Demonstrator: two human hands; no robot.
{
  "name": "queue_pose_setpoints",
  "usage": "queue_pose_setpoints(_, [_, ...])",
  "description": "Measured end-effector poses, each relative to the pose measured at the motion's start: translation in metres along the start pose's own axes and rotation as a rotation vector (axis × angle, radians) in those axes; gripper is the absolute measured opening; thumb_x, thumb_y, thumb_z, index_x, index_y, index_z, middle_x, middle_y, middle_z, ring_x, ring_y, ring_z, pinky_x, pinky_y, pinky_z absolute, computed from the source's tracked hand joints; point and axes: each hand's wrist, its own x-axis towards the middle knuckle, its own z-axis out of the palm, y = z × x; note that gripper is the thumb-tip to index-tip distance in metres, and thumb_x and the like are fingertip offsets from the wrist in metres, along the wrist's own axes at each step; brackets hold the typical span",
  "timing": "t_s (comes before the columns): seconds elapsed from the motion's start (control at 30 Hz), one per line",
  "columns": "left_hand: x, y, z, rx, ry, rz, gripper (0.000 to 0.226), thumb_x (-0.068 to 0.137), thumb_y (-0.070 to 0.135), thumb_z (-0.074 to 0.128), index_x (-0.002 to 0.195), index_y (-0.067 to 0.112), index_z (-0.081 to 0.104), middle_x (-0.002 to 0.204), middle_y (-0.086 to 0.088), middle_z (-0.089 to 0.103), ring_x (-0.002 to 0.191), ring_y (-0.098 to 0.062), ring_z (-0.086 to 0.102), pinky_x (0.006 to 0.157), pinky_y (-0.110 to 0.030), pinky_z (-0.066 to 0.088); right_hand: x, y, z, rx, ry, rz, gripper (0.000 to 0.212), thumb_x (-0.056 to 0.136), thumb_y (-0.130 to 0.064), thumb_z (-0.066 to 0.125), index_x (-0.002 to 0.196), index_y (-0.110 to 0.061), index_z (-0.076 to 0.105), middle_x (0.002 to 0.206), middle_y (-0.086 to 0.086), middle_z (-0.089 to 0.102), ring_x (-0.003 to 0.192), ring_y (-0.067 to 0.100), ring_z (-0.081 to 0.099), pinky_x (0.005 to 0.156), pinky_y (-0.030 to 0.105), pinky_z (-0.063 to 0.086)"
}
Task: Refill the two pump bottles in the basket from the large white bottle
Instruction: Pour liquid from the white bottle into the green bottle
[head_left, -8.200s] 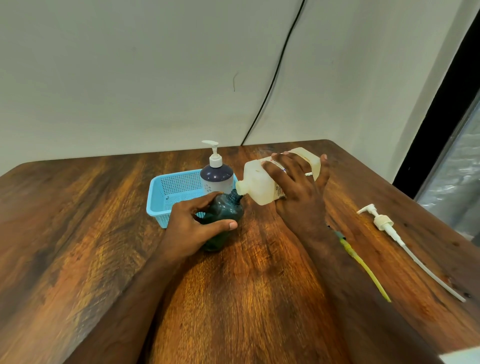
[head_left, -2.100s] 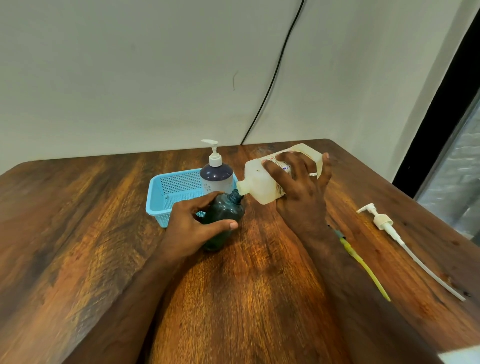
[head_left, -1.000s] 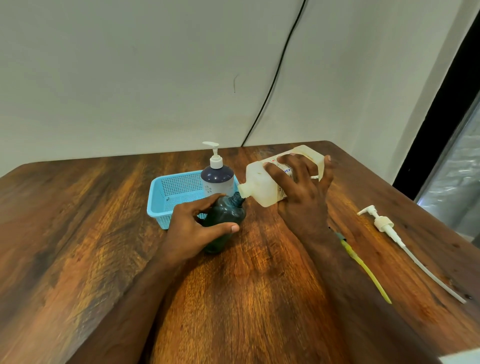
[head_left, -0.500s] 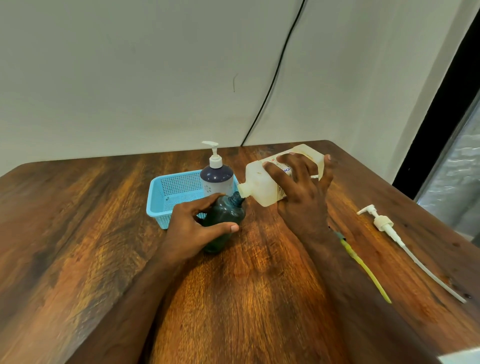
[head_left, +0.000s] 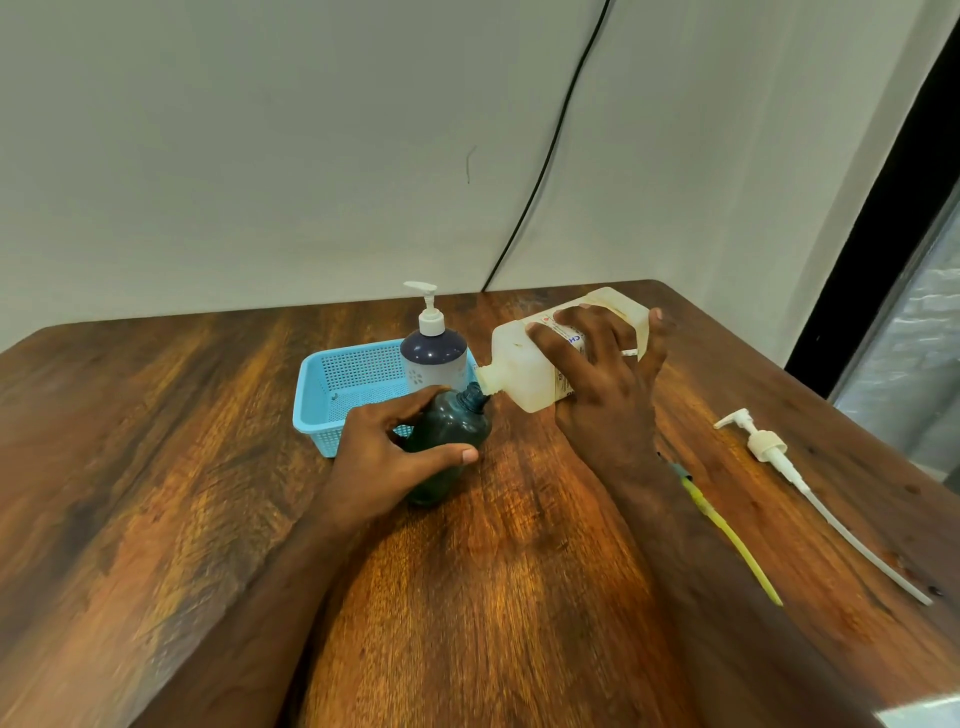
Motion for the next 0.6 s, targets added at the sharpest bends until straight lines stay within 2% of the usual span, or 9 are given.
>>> queue_pose_setpoints(0.2, [-0.0001,-0.0004,0.0002,0.000,0.003,-0.010,0.079,0.058,0.052,0.083,0.132,0.034,0.061,0.117,0.026,0.060,0.106,0.010,0.052,0.083,-0.014,0.041,0.0007,-0.0004,-0.0016,0.001,0.001,-0.002,0.073,0.074,-0.026,0.081,0.137,-0.032,0.045,0.139,0.014,0.052,0.136,0.036,0.039,0.119,0.055,-0.010])
queue_pose_setpoints(0.4, [-0.0003,0.0014,0.0003,-0.013,0.002,-0.007,0.071,0.057,0.052,0.083,0.124,0.042,0.060,0.114,0.032,0.059,0.105,0.012,0.052,0.083,-0.013,0.041,0.0008,-0.0001,-0.0021,-0.005,0.000,-0.005,0.071,0.075,-0.029,0.080,0.137,-0.033,0.045,0.139,0.014,0.053,0.136,0.037,0.040,0.119,0.055,-0.009])
queue_pose_setpoints(0.6, [0.0009,-0.0008,0.0003,-0.008,0.000,-0.014,0.079,0.057,0.054,0.083,0.130,0.035,0.062,0.122,0.020,0.063,0.110,0.007,0.052,0.087,-0.019,0.044,0.0012,-0.0010,-0.0020,0.003,0.005,-0.006,0.072,0.074,-0.027,0.081,0.137,-0.032,0.045,0.138,0.015,0.053,0.136,0.037,0.040,0.119,0.056,-0.009])
